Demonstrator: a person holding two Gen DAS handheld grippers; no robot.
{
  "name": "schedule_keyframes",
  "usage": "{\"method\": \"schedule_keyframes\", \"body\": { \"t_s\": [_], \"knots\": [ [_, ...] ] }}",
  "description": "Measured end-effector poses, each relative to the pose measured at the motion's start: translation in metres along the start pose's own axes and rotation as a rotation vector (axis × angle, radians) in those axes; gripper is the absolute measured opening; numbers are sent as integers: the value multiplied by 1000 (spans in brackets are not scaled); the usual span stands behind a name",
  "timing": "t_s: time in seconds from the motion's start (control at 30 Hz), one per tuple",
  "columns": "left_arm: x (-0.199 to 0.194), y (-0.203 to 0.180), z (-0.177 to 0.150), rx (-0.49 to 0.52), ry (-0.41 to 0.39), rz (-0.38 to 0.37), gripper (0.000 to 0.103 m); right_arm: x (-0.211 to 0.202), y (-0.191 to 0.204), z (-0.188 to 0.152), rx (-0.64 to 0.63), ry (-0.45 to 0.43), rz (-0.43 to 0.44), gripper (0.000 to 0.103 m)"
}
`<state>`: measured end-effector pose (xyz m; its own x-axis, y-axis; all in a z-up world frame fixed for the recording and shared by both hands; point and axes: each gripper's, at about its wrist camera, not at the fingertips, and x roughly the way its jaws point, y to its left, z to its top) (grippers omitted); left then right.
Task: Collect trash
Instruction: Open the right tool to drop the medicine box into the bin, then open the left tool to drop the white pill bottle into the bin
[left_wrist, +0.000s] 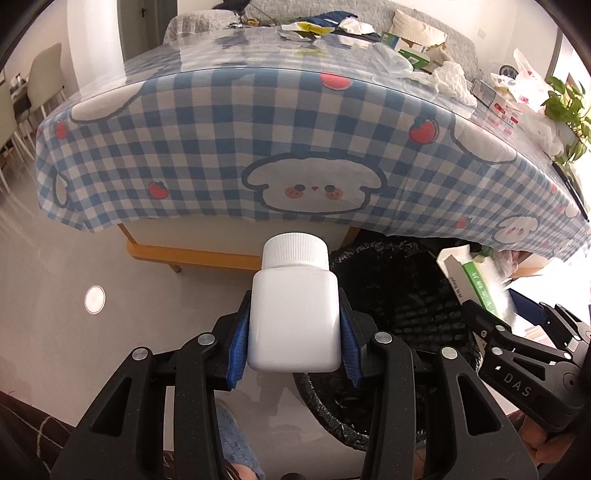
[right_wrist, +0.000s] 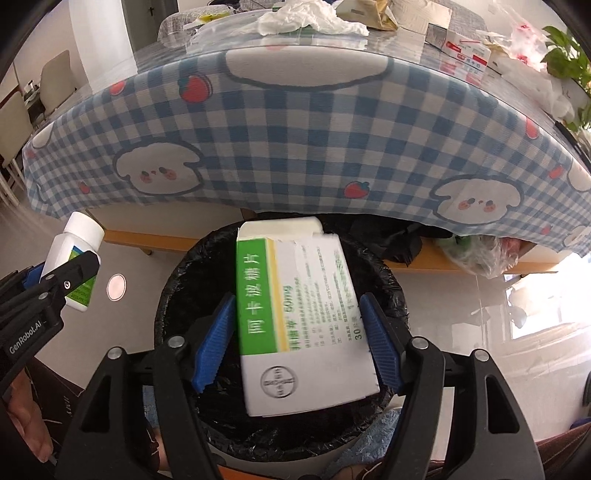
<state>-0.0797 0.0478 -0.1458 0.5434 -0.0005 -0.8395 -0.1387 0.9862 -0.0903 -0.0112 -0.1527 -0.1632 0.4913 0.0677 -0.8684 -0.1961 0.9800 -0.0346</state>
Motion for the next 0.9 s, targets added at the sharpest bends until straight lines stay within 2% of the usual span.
{"method": "schedule_keyframes", "body": {
  "t_s": [0.17, 0.33, 0.6, 0.9],
  "knots": [
    [6, -6, -2, 11, 19, -4, 41, 2, -4, -2, 10, -2, -12, 85],
    [15, -16, -5, 19, 51, -4, 41, 8, -20, -5, 19, 10, -52, 93],
    [35, -51, -17, 63, 106, -36, 41, 12, -59, -12, 76, 29, -101, 94],
    [49, -81, -22, 102, 129, -58, 41, 3, -94, -17, 139, 23, -157, 94]
  ]
}}
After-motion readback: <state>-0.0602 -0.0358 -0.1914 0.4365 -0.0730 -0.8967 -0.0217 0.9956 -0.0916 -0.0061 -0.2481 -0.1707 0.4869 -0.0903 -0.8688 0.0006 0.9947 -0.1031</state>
